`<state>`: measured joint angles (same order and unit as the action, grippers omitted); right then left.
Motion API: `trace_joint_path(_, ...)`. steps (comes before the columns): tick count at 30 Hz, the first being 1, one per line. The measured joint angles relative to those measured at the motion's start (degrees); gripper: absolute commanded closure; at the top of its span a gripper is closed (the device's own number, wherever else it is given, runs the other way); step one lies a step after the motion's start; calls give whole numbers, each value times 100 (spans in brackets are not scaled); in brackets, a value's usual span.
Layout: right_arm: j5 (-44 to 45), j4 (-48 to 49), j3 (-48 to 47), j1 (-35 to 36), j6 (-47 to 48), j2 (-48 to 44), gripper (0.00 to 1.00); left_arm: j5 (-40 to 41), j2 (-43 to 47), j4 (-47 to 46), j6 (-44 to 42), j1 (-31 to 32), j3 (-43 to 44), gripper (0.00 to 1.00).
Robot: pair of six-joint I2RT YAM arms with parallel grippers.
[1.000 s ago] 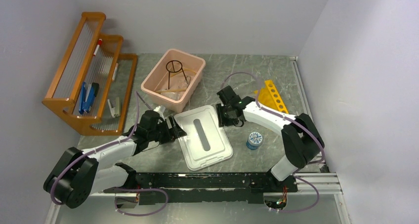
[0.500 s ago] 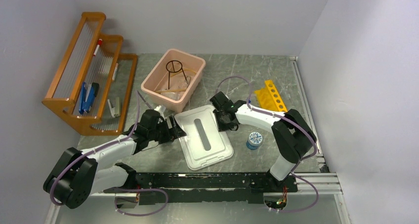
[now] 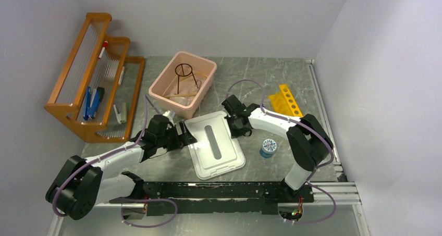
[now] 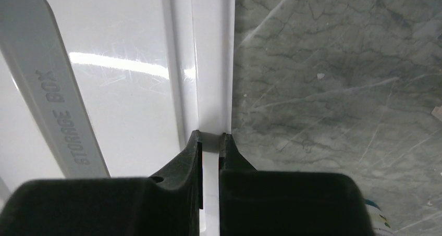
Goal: Organize the chemistry lab equipment
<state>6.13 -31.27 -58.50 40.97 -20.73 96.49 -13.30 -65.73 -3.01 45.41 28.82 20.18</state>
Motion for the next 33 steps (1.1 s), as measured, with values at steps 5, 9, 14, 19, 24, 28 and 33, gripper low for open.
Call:
trace_joint_path(5, -549, -295, -59, -280, -4, -136, 100, -44, -2, -28, 2, 0, -2, 9)
trace_joint_path(9, -1012, -393, -153, -496, -15, -142, 100, -260, -164, -326, 48, 0, -52, 11)
trace_joint_path(14, -1467, -398, -153, -616, -72, -142, 100, -774, -487, -1058, 262, 0, -212, 26)
trace_joint_path(19, -1709, -354, -136, -623, -133, -142, 100, -1137, -527, -1394, 525, 0, -431, 44)
trace_joint_path(24, -1775, -203, 144, -643, -201, -153, 100, -1316, 90, -2017, 809, -7, -861, 72)
trace_joint_path(28, -1897, 35, 450, -625, -352, -332, 80, -1451, 673, -2343, 1152, -9, -1150, 95)
trace_joint_path(33, -1943, 144, 667, -625, -560, -855, 55, -1565, 1377, -2234, 1217, -7, -1202, 95)
